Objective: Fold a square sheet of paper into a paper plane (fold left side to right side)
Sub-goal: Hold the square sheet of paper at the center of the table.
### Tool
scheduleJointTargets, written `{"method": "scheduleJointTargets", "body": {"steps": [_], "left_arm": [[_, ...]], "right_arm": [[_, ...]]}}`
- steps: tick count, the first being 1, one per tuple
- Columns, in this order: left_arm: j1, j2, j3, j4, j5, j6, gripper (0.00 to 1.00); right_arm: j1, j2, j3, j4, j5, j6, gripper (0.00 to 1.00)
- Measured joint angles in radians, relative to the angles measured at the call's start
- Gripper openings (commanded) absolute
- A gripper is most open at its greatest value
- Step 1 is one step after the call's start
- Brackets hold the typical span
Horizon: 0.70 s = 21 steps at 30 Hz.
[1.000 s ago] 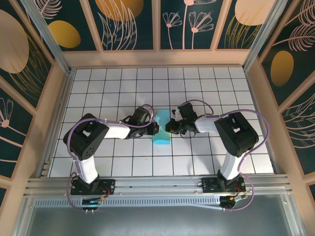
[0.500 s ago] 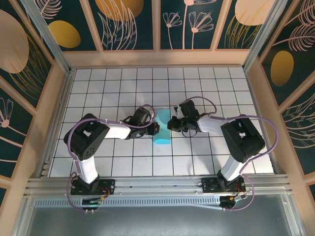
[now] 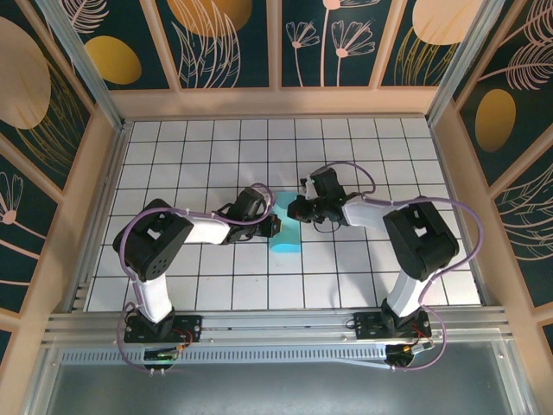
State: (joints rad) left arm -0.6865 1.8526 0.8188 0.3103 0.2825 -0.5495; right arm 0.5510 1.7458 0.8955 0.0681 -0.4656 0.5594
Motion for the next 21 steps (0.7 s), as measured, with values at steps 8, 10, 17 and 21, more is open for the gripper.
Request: {"method": "scheduleJointTargets", "body": {"steps": [8,10,17,21], "left_arm": [[0.0,0.0,0.0,0.0,-0.002,0.0,0.0],[0.0,0.0,0.0,0.0,-0.002,0.0,0.0],[0.0,0.0,0.0,0.0,-0.002,0.0,0.0],[0.0,-0.002,-0.013,0.019,-0.002,0.0,0.0]], "right_arm": [[0.007,0.095,0.045,0.029,-0.007,0.004,0.0],[0.007,0.108,0.052,0.032,-0.006,0.004,0.0],[0.007,0.147,0.055,0.034,-0.002,0.004,0.0],[0.007,0.149,0.06,0.028,0.005,0.003,0.0]]}}
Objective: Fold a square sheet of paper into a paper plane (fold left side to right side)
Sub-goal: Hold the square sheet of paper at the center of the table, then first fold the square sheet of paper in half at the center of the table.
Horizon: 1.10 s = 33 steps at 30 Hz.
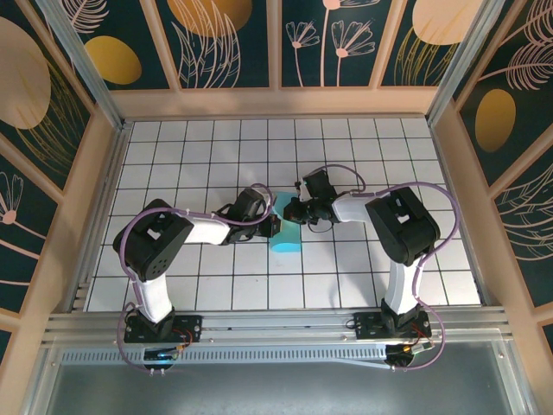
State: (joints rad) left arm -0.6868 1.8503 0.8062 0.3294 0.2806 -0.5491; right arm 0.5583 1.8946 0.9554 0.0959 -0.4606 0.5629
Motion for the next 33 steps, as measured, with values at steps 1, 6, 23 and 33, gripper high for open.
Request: {"method": "scheduleJointTargets", "body": {"steps": [1,6,23,33], "left_arm": [[-0.001,-0.002,-0.006,0.01,0.0,0.0,0.0],[-0.007,-0.038,-0.065,0.041,-0.001,0.0,0.0],[-0.014,-0.198,-0.239,0.034,-0.006,-0.051,0.0],[0.014,-0.226,-0.116,-0.049,-0.008,-0.064,0.0]], "right_arm": [[0.0,0.0,0.002,-0.003,0.002,0.0,0.0],[0.005,0.001,0.007,-0.017,0.008,-0.004,0.0],[0.005,0.001,0.007,-0.018,0.007,-0.016,0.0],[0.005,0.001,0.007,-0.018,0.008,-0.027,0.0]]}}
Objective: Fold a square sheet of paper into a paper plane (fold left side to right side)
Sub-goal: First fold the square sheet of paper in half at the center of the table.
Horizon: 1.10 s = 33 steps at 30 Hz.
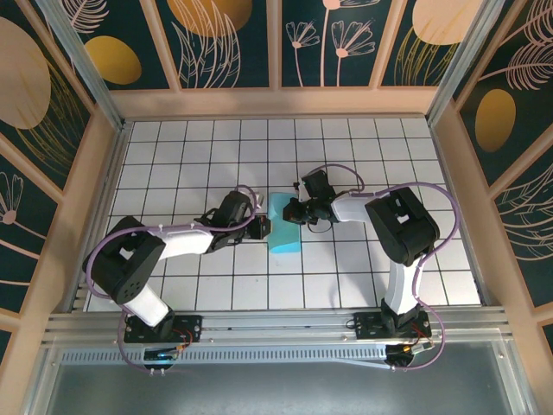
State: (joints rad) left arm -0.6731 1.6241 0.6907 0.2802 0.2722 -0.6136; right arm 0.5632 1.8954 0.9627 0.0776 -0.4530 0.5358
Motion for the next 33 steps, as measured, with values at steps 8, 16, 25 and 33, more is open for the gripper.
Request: {"method": "scheduleJointTargets", "body": {"steps": [8,16,25,33], "left_arm": [[-0.007,0.09,0.019,0.038,0.079,0.0,0.0],[-0.027,0.125,-0.005,0.046,0.106,0.0,0.0],[-0.034,0.106,-0.059,0.098,0.112,0.007,0.0],[-0.047,0.047,-0.132,0.112,0.113,0.017,0.0]], "right_arm": [[0.0,0.0,0.0,0.0,0.0,-0.004,0.0],[0.001,0.0,0.0,0.0,0.001,-0.006,0.0],[0.002,0.0,0.0,-0.001,0.004,-0.006,0.0],[0.002,0.0,0.0,-0.002,0.004,-0.007,0.0]]}}
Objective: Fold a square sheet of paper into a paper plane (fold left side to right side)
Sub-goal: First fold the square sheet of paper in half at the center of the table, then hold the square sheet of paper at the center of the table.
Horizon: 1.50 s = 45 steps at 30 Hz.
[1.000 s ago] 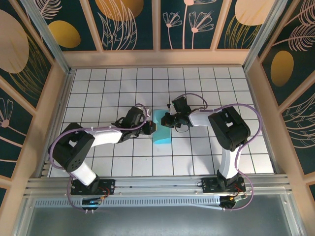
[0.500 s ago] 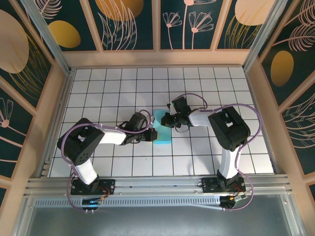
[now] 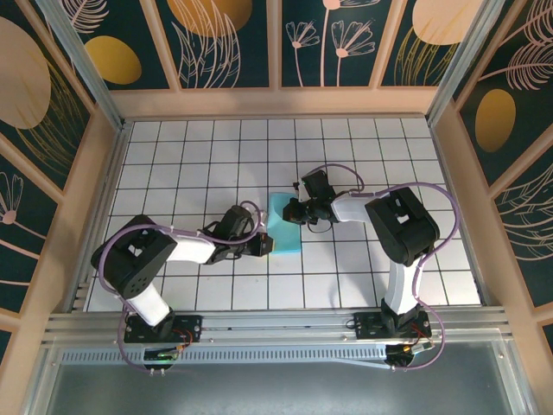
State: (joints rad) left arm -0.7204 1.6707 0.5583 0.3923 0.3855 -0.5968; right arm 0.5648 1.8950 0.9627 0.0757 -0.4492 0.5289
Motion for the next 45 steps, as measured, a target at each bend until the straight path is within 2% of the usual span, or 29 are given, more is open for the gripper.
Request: {"method": "scheduleJointTargets", "body": {"steps": [13,22,27,32,37,45], "left_arm": [[-0.021,-0.056,-0.063,0.004,0.0,0.01,0.0],[-0.028,-0.114,-0.07,-0.099,-0.005,0.009,0.0],[-0.028,-0.201,-0.037,-0.172,-0.054,0.009,0.0],[0.008,-0.278,0.015,-0.164,-0.076,-0.006,0.0],[0.094,-0.252,0.029,-0.13,-0.051,-0.032,0.0],[0.103,-0.093,0.112,-0.093,0.02,-0.033,0.0]], "right_arm": [[0.0,0.0,0.0,0.0,0.0,0.0,0.0],[0.001,-0.001,0.0,-0.001,0.002,0.0,0.0],[0.005,-0.002,0.0,-0.001,0.007,0.0,0.0],[0.006,-0.003,0.0,-0.003,0.013,0.0,0.0],[0.007,-0.003,0.0,-0.004,0.014,0.0,0.0],[0.01,-0.004,0.001,-0.005,0.018,0.0,0.0]]}}
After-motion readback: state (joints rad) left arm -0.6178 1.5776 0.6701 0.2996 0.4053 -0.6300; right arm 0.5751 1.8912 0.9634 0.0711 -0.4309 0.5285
